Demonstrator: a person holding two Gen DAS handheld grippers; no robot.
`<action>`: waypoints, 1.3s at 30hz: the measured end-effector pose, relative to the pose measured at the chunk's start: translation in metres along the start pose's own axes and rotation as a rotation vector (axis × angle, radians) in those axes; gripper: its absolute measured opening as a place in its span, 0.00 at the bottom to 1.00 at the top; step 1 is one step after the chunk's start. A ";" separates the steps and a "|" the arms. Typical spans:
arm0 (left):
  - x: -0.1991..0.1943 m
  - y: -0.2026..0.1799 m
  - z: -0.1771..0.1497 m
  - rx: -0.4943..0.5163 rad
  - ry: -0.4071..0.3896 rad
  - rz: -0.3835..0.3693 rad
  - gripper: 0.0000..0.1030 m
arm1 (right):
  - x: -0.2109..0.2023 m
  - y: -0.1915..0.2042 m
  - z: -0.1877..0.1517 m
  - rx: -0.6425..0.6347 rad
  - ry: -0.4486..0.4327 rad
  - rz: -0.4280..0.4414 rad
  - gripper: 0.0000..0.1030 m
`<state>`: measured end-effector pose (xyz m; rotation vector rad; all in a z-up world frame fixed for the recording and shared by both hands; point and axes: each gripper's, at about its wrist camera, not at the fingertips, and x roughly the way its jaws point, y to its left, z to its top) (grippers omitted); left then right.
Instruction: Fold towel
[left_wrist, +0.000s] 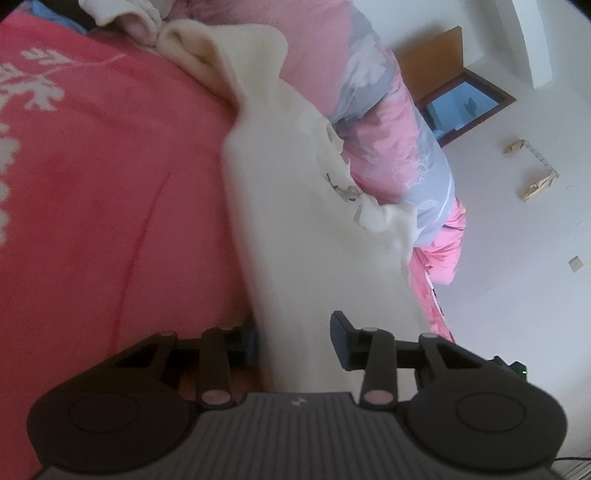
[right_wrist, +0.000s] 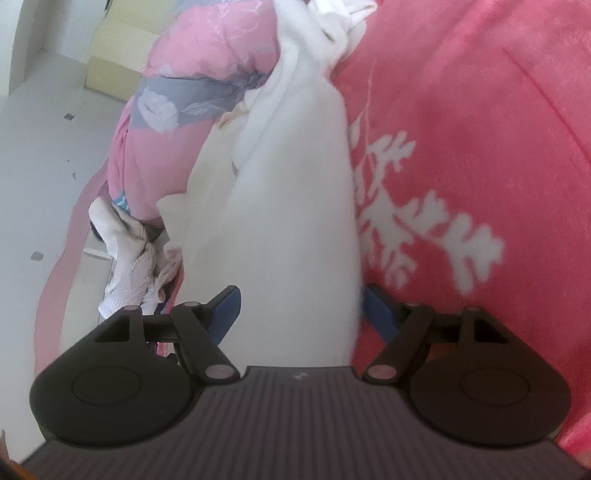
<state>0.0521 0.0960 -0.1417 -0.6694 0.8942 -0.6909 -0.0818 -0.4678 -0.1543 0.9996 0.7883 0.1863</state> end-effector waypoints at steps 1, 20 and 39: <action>0.004 0.001 0.002 -0.012 0.002 -0.008 0.35 | 0.003 -0.001 0.004 0.003 0.003 0.004 0.71; 0.031 -0.001 0.004 -0.022 0.035 -0.015 0.18 | 0.051 0.002 0.020 0.002 0.079 0.140 0.47; 0.002 -0.014 -0.012 -0.059 0.024 -0.022 0.09 | 0.037 0.019 -0.001 -0.008 0.058 0.189 0.05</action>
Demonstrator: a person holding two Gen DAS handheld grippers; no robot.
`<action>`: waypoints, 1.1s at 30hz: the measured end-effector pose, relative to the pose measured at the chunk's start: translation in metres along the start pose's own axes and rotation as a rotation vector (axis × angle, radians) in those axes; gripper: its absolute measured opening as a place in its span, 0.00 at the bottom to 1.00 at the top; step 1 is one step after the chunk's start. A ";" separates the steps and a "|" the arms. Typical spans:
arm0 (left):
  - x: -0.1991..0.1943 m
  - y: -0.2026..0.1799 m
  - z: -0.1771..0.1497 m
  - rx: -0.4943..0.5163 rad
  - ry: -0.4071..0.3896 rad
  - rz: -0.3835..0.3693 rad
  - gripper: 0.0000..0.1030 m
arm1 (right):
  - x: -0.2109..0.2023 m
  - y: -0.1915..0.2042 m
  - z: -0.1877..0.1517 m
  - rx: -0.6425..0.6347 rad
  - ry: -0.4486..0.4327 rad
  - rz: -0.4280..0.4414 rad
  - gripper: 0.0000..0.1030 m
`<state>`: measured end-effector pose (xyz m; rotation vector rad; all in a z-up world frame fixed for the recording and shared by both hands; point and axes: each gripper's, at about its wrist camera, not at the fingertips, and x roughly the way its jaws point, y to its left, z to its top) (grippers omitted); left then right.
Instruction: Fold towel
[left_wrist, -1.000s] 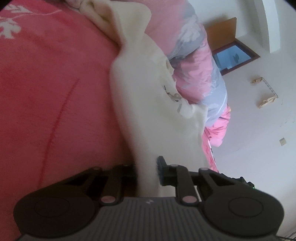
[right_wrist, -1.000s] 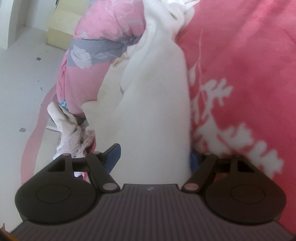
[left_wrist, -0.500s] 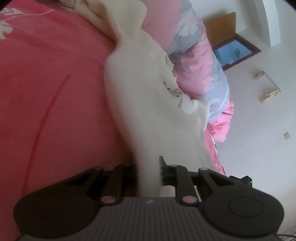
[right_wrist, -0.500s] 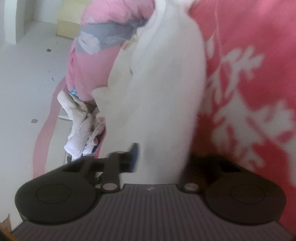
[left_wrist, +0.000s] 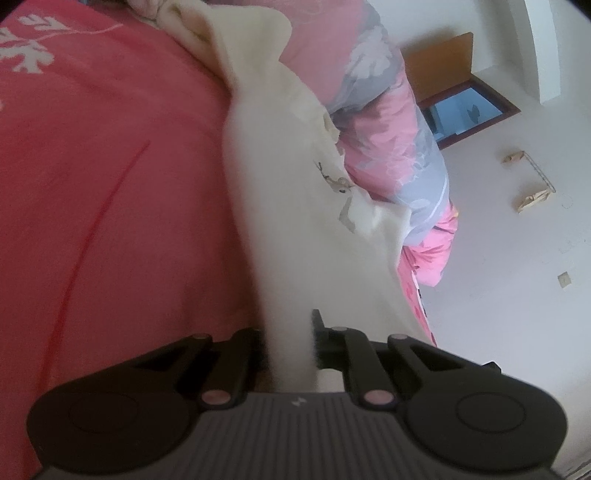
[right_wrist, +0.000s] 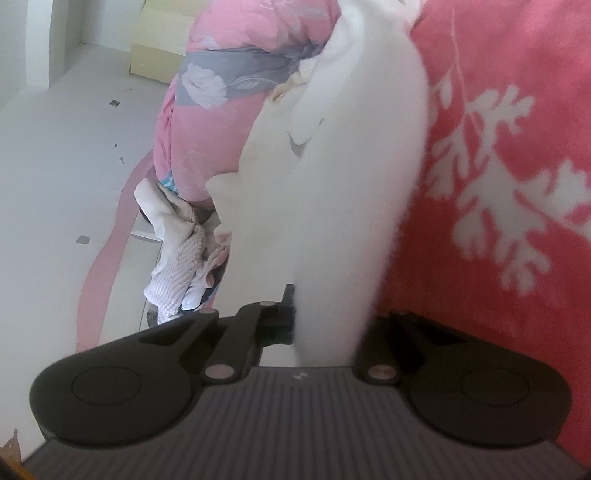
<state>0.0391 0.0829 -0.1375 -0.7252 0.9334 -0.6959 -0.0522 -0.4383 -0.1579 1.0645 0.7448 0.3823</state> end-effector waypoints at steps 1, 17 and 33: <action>-0.002 -0.001 -0.002 0.002 0.000 -0.001 0.09 | -0.002 0.000 -0.001 0.000 0.000 -0.002 0.05; -0.030 -0.010 -0.031 0.034 0.014 -0.004 0.09 | -0.021 0.008 -0.027 -0.019 0.022 -0.016 0.05; -0.064 -0.013 -0.067 0.056 0.030 -0.026 0.05 | -0.042 0.020 -0.061 -0.059 0.055 -0.029 0.05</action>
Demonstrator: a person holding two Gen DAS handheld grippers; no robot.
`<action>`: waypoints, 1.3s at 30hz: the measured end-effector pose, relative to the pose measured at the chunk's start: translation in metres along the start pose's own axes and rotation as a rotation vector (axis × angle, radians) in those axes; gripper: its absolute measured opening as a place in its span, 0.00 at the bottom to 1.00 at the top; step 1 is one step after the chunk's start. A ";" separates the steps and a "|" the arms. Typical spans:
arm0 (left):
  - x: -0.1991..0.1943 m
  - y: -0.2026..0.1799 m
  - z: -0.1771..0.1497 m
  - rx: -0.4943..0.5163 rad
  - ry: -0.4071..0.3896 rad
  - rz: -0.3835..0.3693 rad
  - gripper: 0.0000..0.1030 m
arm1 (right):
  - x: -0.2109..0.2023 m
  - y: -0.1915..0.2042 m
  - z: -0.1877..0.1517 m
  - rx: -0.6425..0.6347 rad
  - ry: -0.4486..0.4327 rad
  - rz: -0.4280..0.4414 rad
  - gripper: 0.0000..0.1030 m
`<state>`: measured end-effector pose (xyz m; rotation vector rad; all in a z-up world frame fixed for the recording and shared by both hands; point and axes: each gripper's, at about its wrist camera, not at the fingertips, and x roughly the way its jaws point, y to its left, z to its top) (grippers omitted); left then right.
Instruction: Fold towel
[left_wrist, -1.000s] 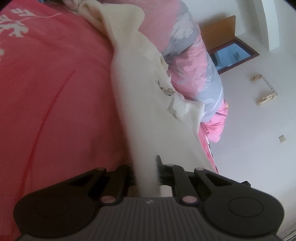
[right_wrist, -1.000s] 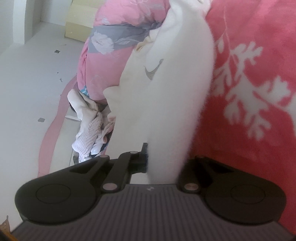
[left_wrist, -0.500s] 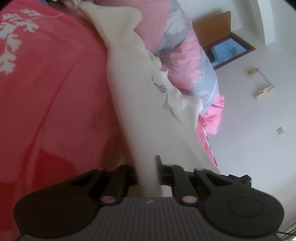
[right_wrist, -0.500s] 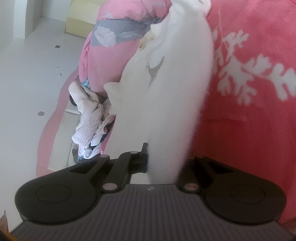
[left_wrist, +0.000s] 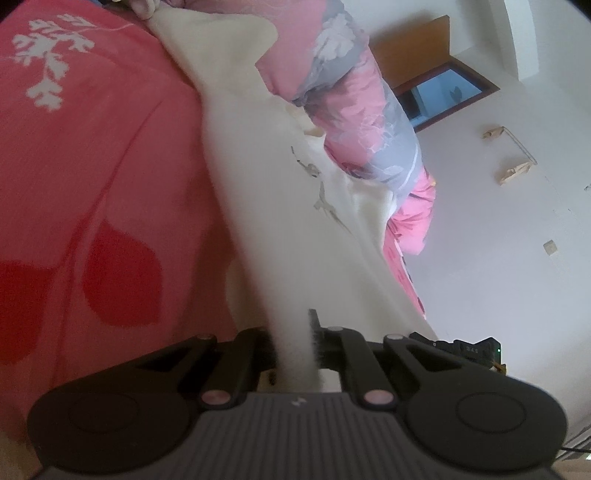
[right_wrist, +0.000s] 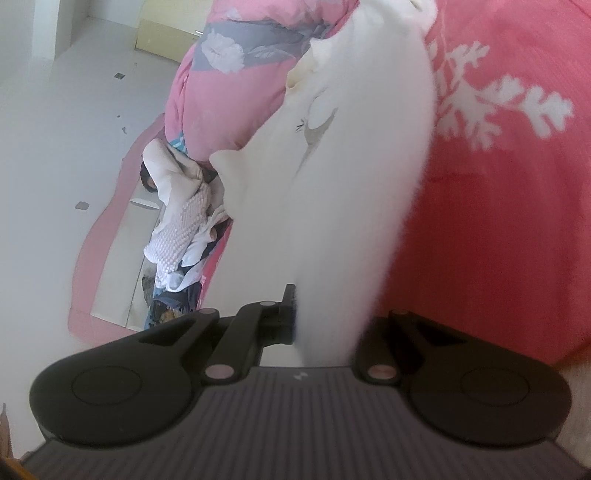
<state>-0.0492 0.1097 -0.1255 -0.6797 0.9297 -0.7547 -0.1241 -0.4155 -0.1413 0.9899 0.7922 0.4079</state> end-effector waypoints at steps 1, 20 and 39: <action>-0.002 0.000 -0.002 0.001 0.000 0.001 0.05 | -0.001 0.000 -0.002 -0.001 0.001 0.000 0.05; -0.008 -0.001 -0.012 0.062 0.035 0.108 0.31 | -0.025 -0.011 -0.033 -0.074 -0.021 -0.208 0.16; 0.010 -0.049 0.049 0.321 -0.051 0.063 0.46 | -0.010 0.065 -0.010 -0.490 -0.159 -0.478 0.39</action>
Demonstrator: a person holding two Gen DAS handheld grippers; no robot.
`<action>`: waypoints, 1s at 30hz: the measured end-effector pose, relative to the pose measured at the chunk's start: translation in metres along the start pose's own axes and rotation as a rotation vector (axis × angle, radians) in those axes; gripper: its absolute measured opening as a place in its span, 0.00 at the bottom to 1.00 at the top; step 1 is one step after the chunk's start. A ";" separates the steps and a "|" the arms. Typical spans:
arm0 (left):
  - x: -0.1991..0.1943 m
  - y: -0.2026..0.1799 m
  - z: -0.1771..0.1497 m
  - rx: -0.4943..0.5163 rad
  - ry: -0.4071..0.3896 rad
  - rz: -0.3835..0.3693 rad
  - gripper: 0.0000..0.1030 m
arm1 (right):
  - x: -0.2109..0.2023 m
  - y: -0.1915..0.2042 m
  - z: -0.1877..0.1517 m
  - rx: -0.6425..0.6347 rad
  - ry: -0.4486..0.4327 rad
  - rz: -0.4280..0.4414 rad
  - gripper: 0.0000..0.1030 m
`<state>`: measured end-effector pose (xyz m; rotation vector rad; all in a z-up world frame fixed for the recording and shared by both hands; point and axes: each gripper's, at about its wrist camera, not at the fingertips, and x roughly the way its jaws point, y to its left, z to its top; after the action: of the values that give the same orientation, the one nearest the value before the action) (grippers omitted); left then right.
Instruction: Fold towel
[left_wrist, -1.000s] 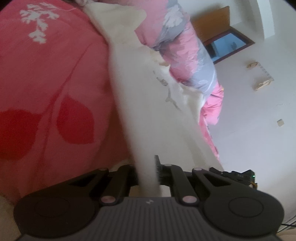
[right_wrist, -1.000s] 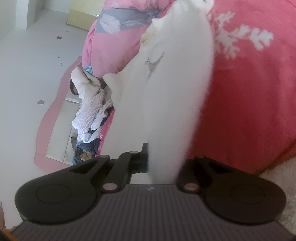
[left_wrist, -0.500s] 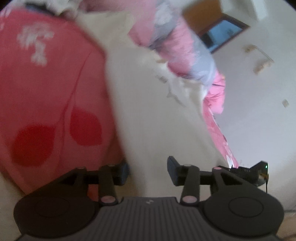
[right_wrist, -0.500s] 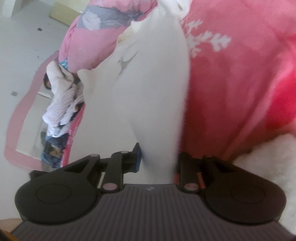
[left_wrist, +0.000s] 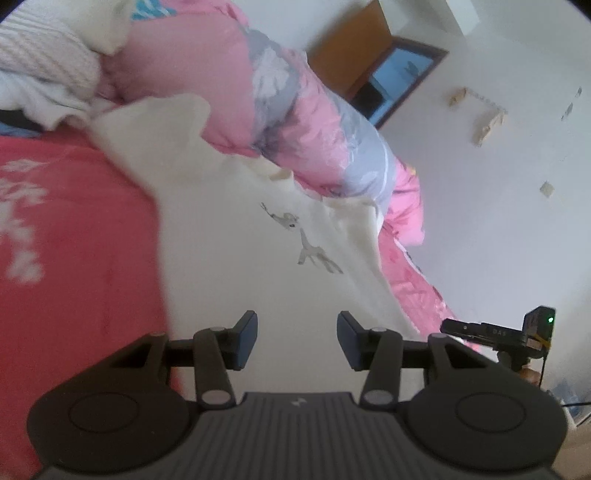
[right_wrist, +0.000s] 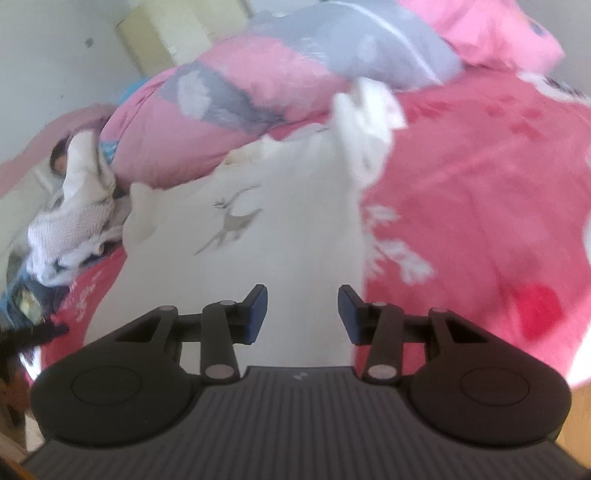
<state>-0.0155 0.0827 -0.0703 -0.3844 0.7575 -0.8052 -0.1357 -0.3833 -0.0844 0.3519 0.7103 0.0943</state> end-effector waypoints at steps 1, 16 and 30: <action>0.014 0.000 0.005 0.012 0.010 0.003 0.46 | 0.003 0.005 0.004 -0.025 -0.008 -0.007 0.39; 0.094 0.059 0.014 0.013 0.034 0.026 0.19 | 0.113 -0.040 0.070 -0.053 0.080 -0.156 0.00; 0.096 0.067 0.016 -0.024 0.020 -0.011 0.19 | 0.114 0.073 0.040 -0.426 0.133 0.051 0.05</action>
<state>0.0732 0.0533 -0.1415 -0.4024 0.7845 -0.8117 -0.0208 -0.3027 -0.1022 -0.0456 0.7917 0.3143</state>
